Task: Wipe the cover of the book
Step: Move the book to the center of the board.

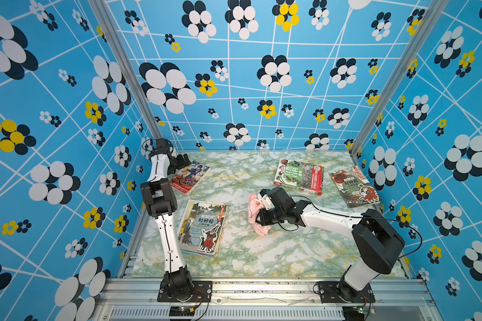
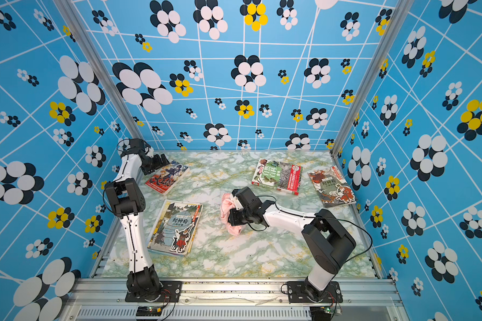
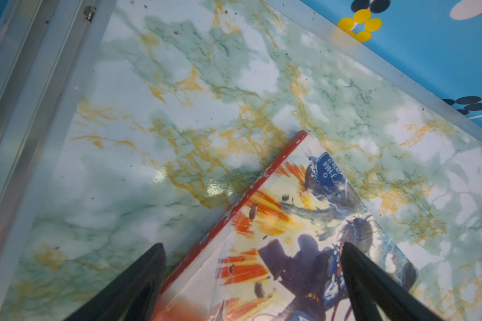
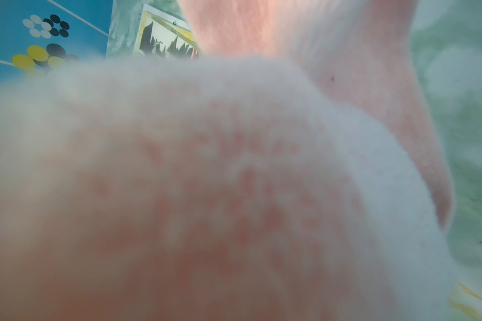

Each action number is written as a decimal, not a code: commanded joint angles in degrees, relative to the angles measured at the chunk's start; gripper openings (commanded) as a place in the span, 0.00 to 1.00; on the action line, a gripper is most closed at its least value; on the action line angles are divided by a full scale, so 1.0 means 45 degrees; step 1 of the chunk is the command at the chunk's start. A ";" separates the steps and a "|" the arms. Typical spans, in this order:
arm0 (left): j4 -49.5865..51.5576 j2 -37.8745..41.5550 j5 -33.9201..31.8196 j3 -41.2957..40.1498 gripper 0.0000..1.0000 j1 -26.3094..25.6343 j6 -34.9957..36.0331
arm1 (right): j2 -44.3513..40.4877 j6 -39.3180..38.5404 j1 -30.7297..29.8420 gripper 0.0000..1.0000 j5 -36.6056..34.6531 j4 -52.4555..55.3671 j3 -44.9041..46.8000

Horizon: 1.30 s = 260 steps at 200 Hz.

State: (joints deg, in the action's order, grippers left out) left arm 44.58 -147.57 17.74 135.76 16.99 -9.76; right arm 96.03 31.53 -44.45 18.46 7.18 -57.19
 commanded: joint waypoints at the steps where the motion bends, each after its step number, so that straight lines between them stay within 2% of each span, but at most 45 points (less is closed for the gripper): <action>1: 0.0503 -0.0244 -0.0092 0.0183 0.99 0.0140 0.0185 | -0.0167 -0.0370 0.0050 0.00 -0.0197 0.0397 -0.0397; 56: 0.0812 -0.0391 0.0772 -0.0183 0.99 0.0169 0.0227 | -0.0052 -0.0491 0.0338 0.00 -0.0215 0.0263 -0.0504; 119: 0.0987 -0.0170 0.1872 -0.0877 0.99 -0.0369 0.0411 | 0.0235 -0.1007 0.1585 0.00 -0.0343 0.0681 -0.1441; 167: 0.1203 -0.0171 0.1972 -0.0996 0.99 -0.1694 0.0857 | 0.1213 -0.1126 0.2045 0.00 -0.0537 0.0979 -0.2621; 208: 0.1644 -0.0364 0.2172 -0.0651 0.99 -0.2607 0.0593 | 0.2529 -0.1036 0.2047 0.00 -0.0431 0.1022 -0.3729; 260: 0.2309 0.0280 0.2113 -0.1378 1.00 -0.4098 -0.0105 | 0.3546 0.0680 0.1978 0.00 0.0879 -0.0616 -0.3603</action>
State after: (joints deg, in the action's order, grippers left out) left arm 48.25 -147.20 26.15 133.32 1.54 -7.42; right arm 109.82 29.82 -35.11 18.50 9.17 -72.62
